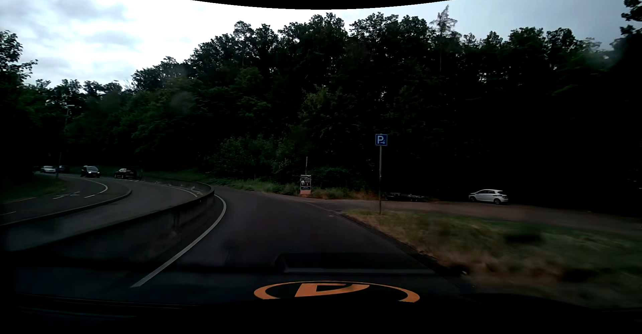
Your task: Follow the waypoints while adhering to traffic rules and regulations
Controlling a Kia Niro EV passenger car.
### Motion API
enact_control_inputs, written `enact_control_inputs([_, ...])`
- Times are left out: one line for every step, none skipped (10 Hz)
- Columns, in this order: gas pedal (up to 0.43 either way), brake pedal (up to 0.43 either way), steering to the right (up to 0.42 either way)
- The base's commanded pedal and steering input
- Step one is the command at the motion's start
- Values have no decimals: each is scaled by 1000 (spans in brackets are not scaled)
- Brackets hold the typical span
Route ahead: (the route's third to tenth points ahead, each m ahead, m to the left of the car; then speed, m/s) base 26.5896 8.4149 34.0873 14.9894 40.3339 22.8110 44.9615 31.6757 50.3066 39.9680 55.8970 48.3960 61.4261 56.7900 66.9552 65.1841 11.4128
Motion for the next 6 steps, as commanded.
enact_control_inputs([169, 0, -100])
enact_control_inputs([169, 0, -100])
enact_control_inputs([169, 0, -99])
enact_control_inputs([169, 0, -99])
enact_control_inputs([169, 0, -99])
enact_control_inputs([177, 0, -101])
